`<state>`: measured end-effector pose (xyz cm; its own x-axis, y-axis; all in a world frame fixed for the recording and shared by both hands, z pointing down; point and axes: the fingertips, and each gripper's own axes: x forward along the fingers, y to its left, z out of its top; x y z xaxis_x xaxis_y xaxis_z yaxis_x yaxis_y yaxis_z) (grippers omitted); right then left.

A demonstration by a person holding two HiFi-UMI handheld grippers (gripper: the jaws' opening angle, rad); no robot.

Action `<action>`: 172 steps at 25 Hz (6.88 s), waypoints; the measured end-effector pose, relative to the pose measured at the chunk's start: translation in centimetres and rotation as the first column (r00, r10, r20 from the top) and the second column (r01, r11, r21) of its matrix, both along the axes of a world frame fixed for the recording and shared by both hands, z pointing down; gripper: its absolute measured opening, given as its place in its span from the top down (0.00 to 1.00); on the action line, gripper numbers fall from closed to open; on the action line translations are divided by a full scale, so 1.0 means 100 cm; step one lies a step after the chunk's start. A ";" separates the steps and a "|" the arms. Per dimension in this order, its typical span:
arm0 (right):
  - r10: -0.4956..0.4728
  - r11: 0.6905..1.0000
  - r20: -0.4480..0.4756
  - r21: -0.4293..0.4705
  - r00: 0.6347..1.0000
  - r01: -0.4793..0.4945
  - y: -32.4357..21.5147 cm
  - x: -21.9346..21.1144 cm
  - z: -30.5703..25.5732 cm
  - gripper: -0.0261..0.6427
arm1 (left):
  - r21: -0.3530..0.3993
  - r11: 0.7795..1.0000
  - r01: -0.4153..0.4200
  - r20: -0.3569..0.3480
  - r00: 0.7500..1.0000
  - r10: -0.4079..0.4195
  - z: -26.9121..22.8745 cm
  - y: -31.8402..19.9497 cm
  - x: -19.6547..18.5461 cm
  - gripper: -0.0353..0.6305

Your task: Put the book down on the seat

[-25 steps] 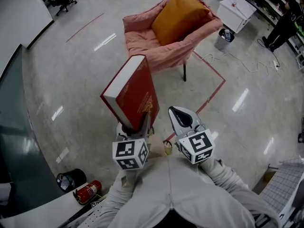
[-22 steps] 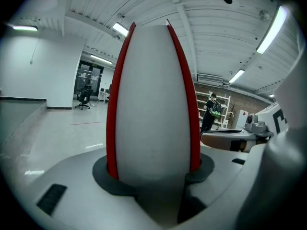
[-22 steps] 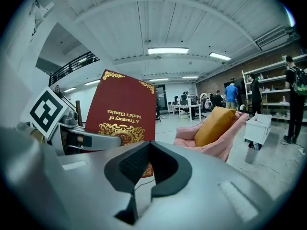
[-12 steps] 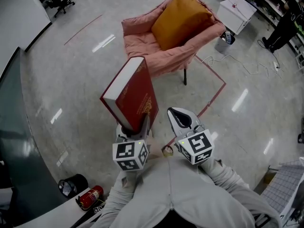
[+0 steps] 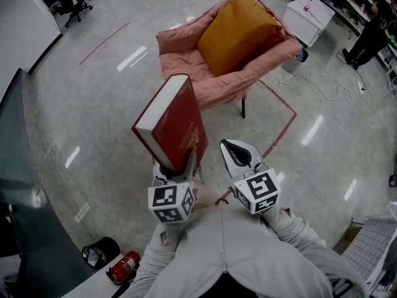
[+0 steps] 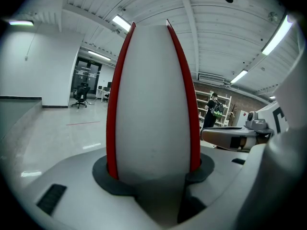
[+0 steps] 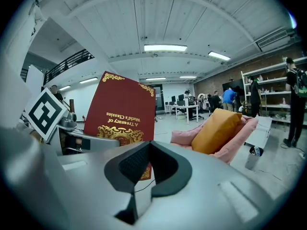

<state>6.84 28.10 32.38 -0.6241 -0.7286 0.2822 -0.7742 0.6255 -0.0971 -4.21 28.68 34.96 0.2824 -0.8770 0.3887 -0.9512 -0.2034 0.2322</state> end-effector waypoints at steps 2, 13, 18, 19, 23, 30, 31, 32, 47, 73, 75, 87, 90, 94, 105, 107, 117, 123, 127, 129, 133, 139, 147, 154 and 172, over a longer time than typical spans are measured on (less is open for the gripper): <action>0.006 1.000 0.004 0.000 1.000 -0.006 -0.014 -0.005 -0.001 0.96 | 0.000 1.000 -0.003 0.002 1.000 0.003 -0.001 -0.014 -0.005 0.58; 0.032 0.999 -0.011 -0.002 0.999 -0.032 -0.080 -0.039 -0.009 0.96 | -0.012 1.000 -0.026 -0.006 1.000 0.026 -0.008 -0.086 -0.042 0.58; 0.054 0.999 -0.023 0.003 0.998 -0.054 -0.106 -0.051 -0.013 0.96 | -0.009 0.999 -0.046 -0.006 0.999 0.046 -0.009 -0.112 -0.056 0.58; 0.061 0.998 -0.023 0.004 0.998 -0.060 -0.112 -0.053 -0.013 0.96 | -0.008 0.999 -0.050 -0.006 0.999 0.050 -0.009 -0.119 -0.059 0.58; 0.075 0.997 -0.026 0.010 0.997 -0.075 -0.134 -0.066 -0.012 0.96 | -0.009 0.998 -0.064 -0.008 0.998 0.064 -0.007 -0.141 -0.071 0.58; 0.081 0.997 -0.027 0.011 0.996 -0.080 -0.164 -0.093 -0.004 0.96 | -0.011 0.995 -0.096 0.001 0.995 0.096 0.001 -0.173 -0.091 0.58; 0.081 0.997 -0.028 0.011 0.996 -0.080 -0.169 -0.096 -0.002 0.96 | -0.011 0.995 -0.098 0.001 0.995 0.098 0.003 -0.177 -0.093 0.58; 0.080 0.997 -0.028 0.010 0.996 -0.080 -0.173 -0.099 -0.001 0.96 | -0.012 0.995 -0.101 0.000 0.995 0.101 0.004 -0.181 -0.095 0.58; 0.078 0.997 -0.050 -0.004 0.996 -0.078 -0.218 -0.116 0.005 0.96 | -0.040 0.993 -0.115 -0.005 0.993 0.115 0.017 -0.229 -0.110 0.58; 0.078 0.994 -0.043 -0.074 0.996 -0.081 -0.308 -0.100 0.035 0.96 | -0.148 0.986 -0.077 -0.013 0.997 0.076 0.059 -0.311 -0.100 0.58; 0.071 0.993 -0.045 -0.088 0.996 -0.074 -0.324 -0.096 0.040 0.96 | -0.163 0.984 -0.077 -0.017 0.997 0.075 0.064 -0.326 -0.094 0.58; 0.044 0.984 -0.075 -0.168 0.996 -0.056 -0.411 -0.071 0.074 0.96 | -0.240 0.968 -0.077 0.003 0.997 0.080 0.101 -0.404 -0.071 0.58; 0.033 0.981 -0.083 -0.190 0.996 -0.048 -0.430 -0.068 0.086 0.96 | -0.274 0.959 -0.072 0.006 0.997 0.077 0.117 -0.420 -0.069 0.58; 0.021 0.977 -0.096 -0.209 0.995 -0.041 -0.456 -0.066 0.101 0.96 | -0.313 0.947 -0.072 0.008 0.997 0.078 0.136 -0.440 -0.064 0.58; 0.010 0.960 -0.121 -0.276 0.993 -0.043 -0.500 -0.062 0.145 0.96 | -0.410 0.905 -0.111 -0.007 0.993 0.119 0.197 -0.485 -0.042 0.58; 0.009 0.957 -0.123 -0.286 0.992 -0.044 -0.507 -0.061 0.151 0.96 | -0.429 0.895 -0.120 -0.010 0.992 0.128 0.211 -0.492 -0.038 0.58; 0.037 0.938 -0.133 -0.336 0.990 -0.080 -0.535 -0.048 0.198 0.96 | -0.507 0.856 -0.099 0.007 0.993 0.119 0.276 -0.514 -0.032 0.58; 0.030 0.924 -0.145 -0.373 0.989 -0.082 -0.544 -0.047 0.231 0.96 | -0.556 0.825 -0.097 0.011 0.992 0.124 0.314 -0.520 -0.029 0.58; 0.027 0.913 -0.145 -0.398 0.989 -0.083 -0.545 -0.049 0.249 0.96 | -0.593 0.799 -0.100 0.019 0.990 0.138 0.335 -0.521 -0.025 0.58; 0.021 0.909 -0.145 -0.409 0.989 -0.080 -0.544 -0.050 0.257 0.96 | -0.607 0.788 -0.102 0.018 0.990 0.141 0.343 -0.521 -0.023 0.58; 0.013 0.902 -0.149 -0.426 0.989 -0.075 -0.543 -0.051 0.269 0.96 | -0.633 0.766 -0.112 0.008 0.989 0.150 0.359 -0.521 -0.018 0.58; 0.016 0.887 -0.144 -0.455 0.989 -0.081 -0.537 -0.050 0.283 0.96 | -0.667 0.733 -0.133 -0.011 0.985 0.170 0.381 -0.516 -0.012 0.58; 0.026 0.873 -0.143 -0.479 0.989 -0.092 -0.534 -0.050 0.294 0.96 | -0.724 0.680 -0.116 -0.042 0.991 0.124 0.413 -0.526 -0.015 0.58; 0.021 0.868 -0.139 -0.489 0.990 -0.088 -0.533 -0.052 0.298 0.96 | -0.757 0.644 -0.109 -0.007 0.987 0.158 0.424 -0.541 -0.022 0.53; 0.001 0.880 -0.122 -0.471 0.992 -0.059 -0.527 -0.070 0.277 0.96 | -0.726 0.685 0.052 0.132 0.989 0.065 0.404 -0.533 -0.073 0.40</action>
